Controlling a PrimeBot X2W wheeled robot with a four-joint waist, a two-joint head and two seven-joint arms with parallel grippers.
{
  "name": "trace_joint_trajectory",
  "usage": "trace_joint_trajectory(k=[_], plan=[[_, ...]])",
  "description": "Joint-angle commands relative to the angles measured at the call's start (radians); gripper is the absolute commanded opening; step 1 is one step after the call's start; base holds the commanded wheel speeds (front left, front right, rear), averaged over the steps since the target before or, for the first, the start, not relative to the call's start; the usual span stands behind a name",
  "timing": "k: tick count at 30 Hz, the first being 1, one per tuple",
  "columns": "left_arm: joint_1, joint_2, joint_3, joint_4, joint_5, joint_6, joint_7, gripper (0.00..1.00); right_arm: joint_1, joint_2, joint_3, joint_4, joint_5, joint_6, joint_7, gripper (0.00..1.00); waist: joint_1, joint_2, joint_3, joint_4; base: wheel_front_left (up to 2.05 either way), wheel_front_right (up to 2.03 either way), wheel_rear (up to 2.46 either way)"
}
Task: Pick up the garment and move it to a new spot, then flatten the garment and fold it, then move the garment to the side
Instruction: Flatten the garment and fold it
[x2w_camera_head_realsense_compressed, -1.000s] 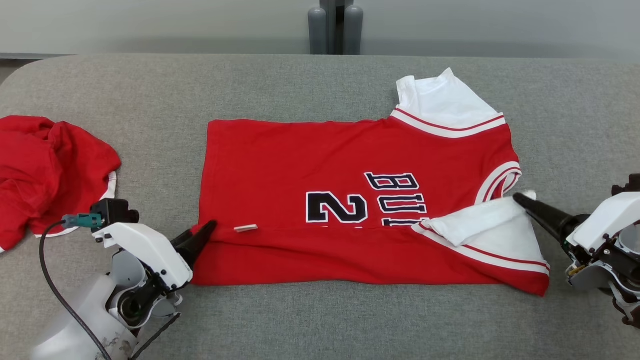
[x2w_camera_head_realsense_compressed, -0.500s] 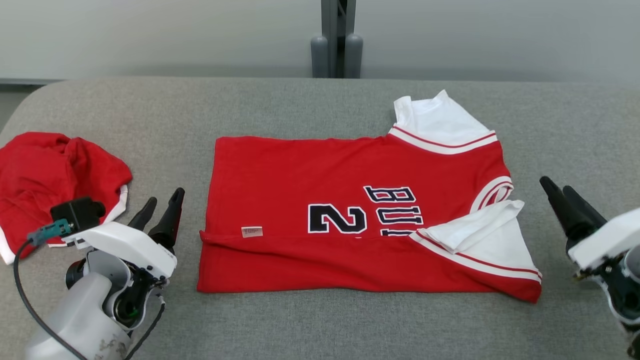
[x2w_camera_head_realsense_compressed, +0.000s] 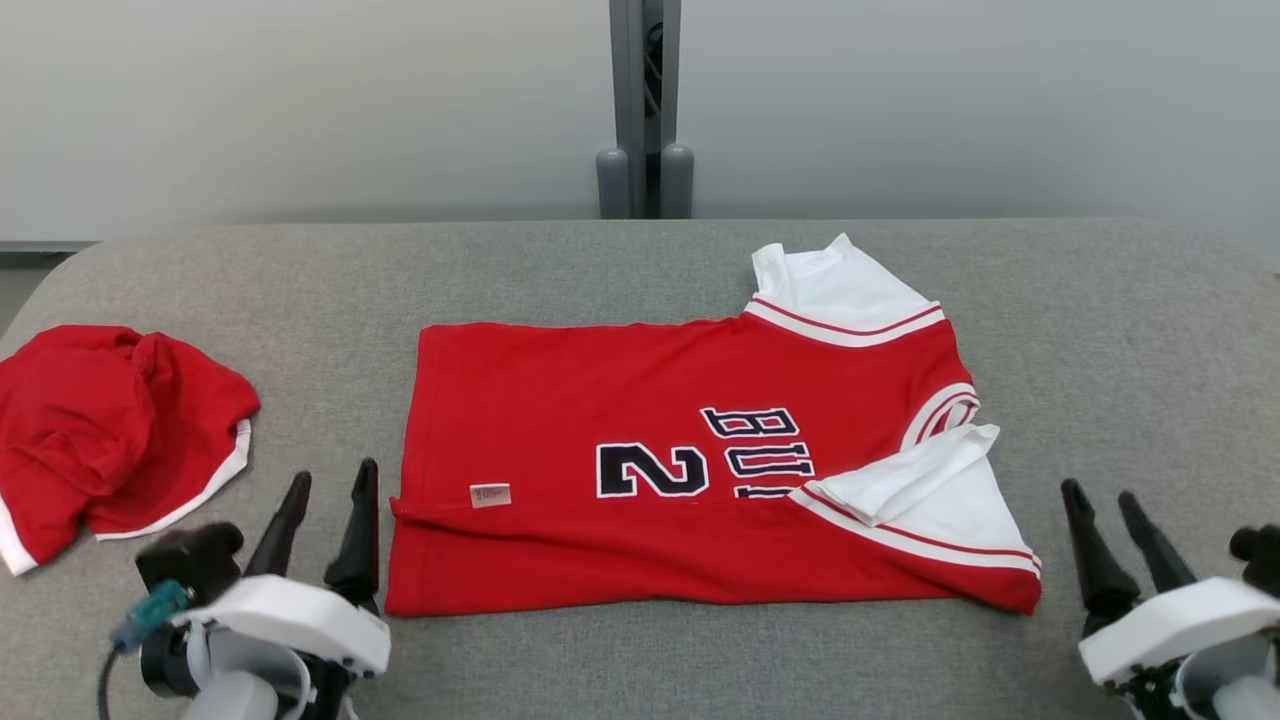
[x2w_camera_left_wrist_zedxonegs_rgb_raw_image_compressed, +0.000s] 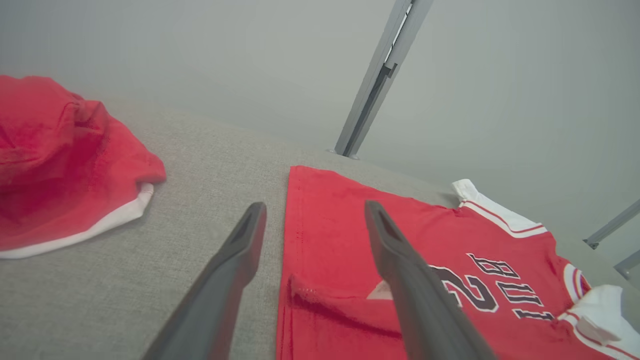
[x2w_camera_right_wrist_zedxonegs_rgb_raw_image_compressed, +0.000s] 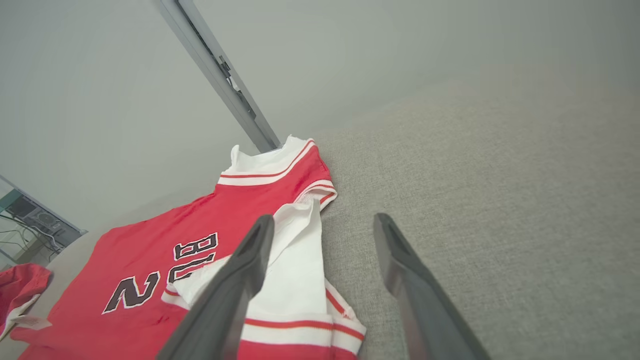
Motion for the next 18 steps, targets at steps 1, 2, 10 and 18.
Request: trace_joint_trajectory(k=[1, 2, 10, 18], plan=[[0.01, -0.002, 0.022, -0.014, 0.033, -0.002, -0.003, 1.0, 0.022, 0.013, -0.009, 0.001, -0.013, 0.001, -0.004, 1.0, 0.0001, 0.0, -0.004, -0.004, 0.0, 0.0, 0.0], [0.036, -0.018, 0.044, -0.022, 0.072, 0.001, -0.003, 1.0, 0.032, 0.028, -0.022, 0.002, -0.027, 0.001, -0.003, 1.0, 0.0001, 0.0, -0.007, -0.006, 0.0, 0.0, 0.0], [0.137, -0.121, 0.133, 0.017, 0.271, -0.022, -0.003, 1.0, 0.066, 0.097, -0.054, 0.065, -0.075, 0.001, -0.004, 1.0, 0.0001, 0.0, -0.024, -0.014, 0.0, 0.0, 0.0], [0.095, -0.157, 0.159, 0.195, 0.308, -0.024, -0.003, 1.0, 0.041, 0.113, -0.027, 0.135, -0.043, 0.001, -0.004, 1.0, 0.0001, 0.0, -0.026, -0.018, 0.0, 0.0, 0.0]])
